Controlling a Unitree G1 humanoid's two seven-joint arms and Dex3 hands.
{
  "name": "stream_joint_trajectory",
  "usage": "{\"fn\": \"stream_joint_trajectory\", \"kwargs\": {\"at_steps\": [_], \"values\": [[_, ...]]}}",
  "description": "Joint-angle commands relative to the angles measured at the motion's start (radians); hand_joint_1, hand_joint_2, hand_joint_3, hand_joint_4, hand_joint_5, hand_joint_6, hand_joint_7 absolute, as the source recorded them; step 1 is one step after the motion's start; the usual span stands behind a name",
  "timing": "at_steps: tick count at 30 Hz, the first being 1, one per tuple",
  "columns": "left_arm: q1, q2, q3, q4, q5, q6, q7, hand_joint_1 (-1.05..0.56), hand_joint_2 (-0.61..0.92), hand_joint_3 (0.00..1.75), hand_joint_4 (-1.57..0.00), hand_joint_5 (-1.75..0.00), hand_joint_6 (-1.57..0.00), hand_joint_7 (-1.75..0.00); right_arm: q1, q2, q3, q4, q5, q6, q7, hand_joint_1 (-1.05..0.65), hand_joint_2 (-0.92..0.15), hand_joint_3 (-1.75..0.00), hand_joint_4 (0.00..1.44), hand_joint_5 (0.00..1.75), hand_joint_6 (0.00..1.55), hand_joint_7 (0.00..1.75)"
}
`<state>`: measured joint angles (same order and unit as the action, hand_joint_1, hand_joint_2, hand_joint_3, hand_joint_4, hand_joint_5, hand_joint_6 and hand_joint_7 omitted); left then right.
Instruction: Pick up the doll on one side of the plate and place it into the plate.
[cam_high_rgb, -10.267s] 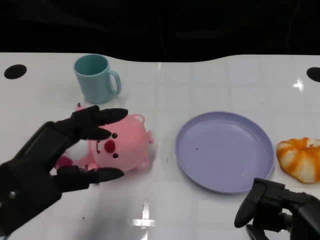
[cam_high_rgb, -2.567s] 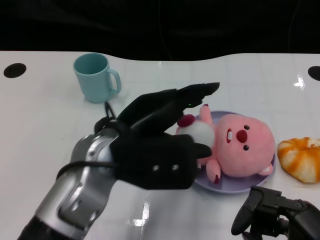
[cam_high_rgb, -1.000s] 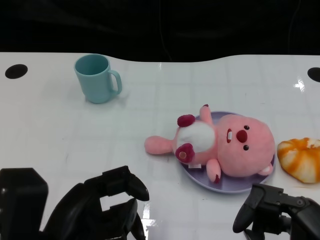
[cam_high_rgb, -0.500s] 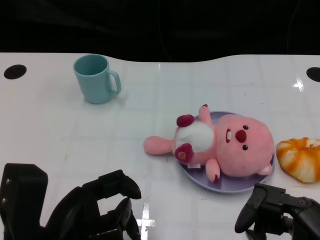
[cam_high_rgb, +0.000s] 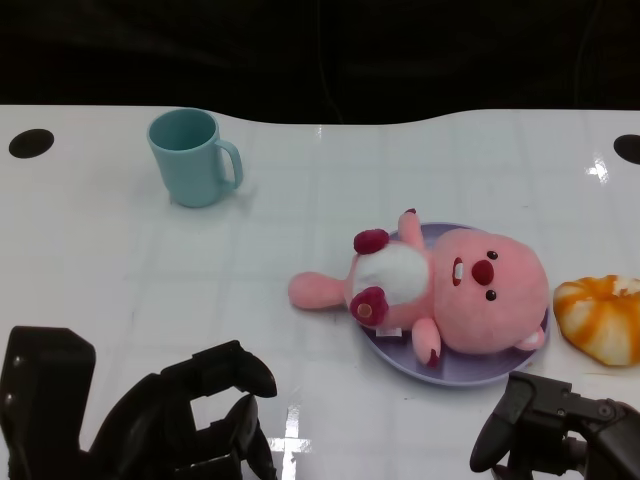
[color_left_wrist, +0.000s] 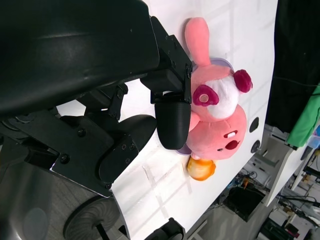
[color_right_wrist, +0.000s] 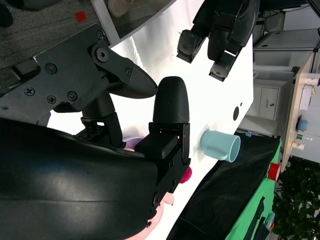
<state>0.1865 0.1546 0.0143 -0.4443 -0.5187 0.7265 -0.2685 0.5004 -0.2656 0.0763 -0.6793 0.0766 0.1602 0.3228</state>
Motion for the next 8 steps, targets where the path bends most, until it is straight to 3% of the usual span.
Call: {"fn": "stream_joint_trajectory", "kwargs": {"at_steps": [1, 8], "values": [[0.0, 0.017, 0.011, 0.006, 0.0, -0.013, -0.012, -0.25, 0.55, 1.26, -0.78, -1.75, -0.61, -1.73, 0.001, -0.003, -0.005, -0.005, 0.002, -0.002, -0.007, -0.14, -0.53, -1.13, 0.63, 1.75, 0.57, 1.45], [0.003, 0.026, 0.013, 0.012, 0.003, -0.026, -0.024, -0.25, 0.55, 1.26, -0.78, -1.75, -0.6, -1.74, 0.002, -0.002, 0.003, -0.004, -0.009, -0.013, -0.012, -0.14, -0.52, -1.15, 0.64, 1.75, 0.57, 1.46]]}}
